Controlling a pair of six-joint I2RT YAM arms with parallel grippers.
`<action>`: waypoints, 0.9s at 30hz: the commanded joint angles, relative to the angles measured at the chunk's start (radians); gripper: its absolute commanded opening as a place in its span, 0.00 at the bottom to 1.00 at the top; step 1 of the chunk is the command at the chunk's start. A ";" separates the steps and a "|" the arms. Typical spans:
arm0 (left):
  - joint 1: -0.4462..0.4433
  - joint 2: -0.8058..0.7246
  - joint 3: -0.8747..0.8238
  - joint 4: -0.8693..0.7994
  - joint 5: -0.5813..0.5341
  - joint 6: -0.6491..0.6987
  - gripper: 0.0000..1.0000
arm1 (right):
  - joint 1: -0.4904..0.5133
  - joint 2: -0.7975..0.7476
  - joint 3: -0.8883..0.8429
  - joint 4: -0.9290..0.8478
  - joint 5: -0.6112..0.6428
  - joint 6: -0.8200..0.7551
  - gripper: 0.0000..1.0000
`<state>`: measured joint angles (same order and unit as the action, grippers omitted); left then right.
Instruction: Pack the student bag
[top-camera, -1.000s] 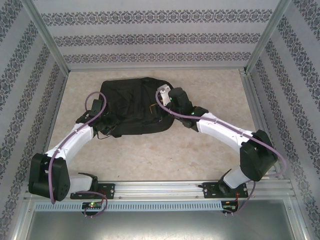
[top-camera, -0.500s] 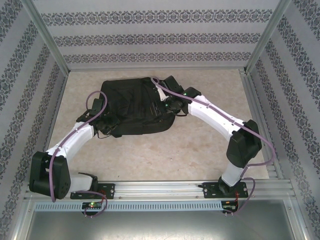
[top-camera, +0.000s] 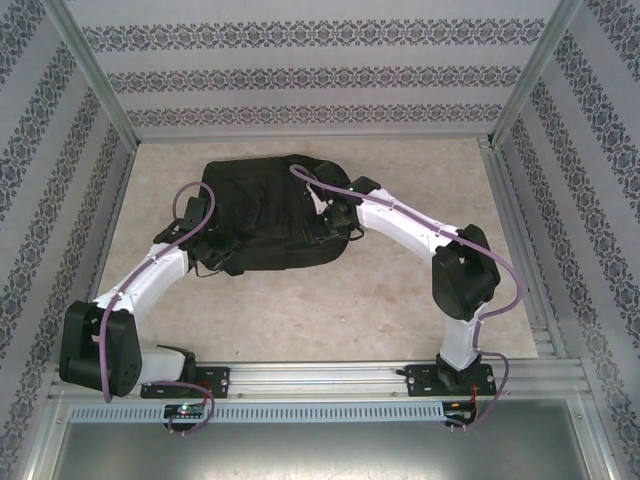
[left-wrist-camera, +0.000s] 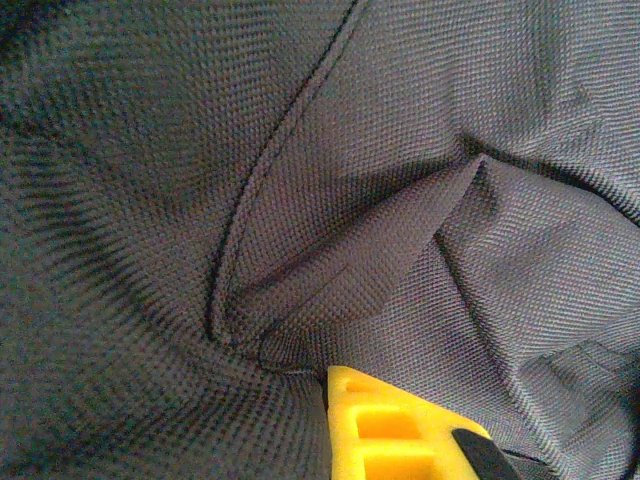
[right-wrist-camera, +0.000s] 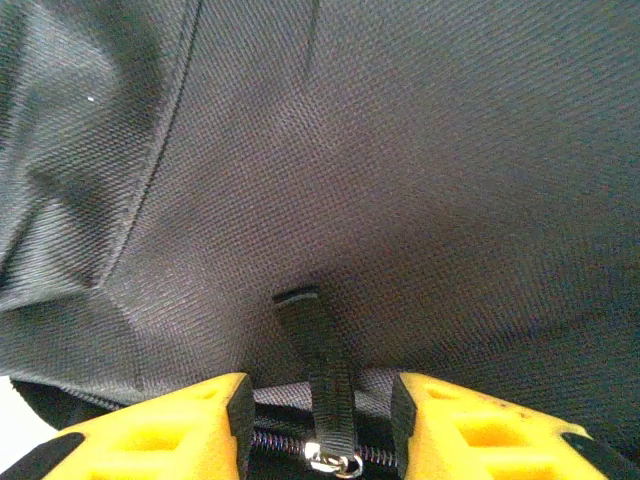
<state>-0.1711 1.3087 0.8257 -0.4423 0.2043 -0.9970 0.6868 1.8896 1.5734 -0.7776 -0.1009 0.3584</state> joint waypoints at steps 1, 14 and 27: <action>-0.015 0.006 0.025 -0.003 0.047 0.041 0.00 | 0.019 0.032 0.032 -0.027 0.052 0.001 0.40; -0.015 -0.003 0.028 -0.024 0.019 0.055 0.00 | 0.001 -0.185 -0.126 0.115 0.066 0.025 0.00; -0.016 0.024 0.050 -0.072 -0.047 0.110 0.00 | -0.116 -0.410 -0.485 0.516 0.037 -0.056 0.00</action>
<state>-0.1894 1.3205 0.8516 -0.4431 0.2302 -0.9482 0.6247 1.5333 1.1255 -0.3912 -0.1089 0.3519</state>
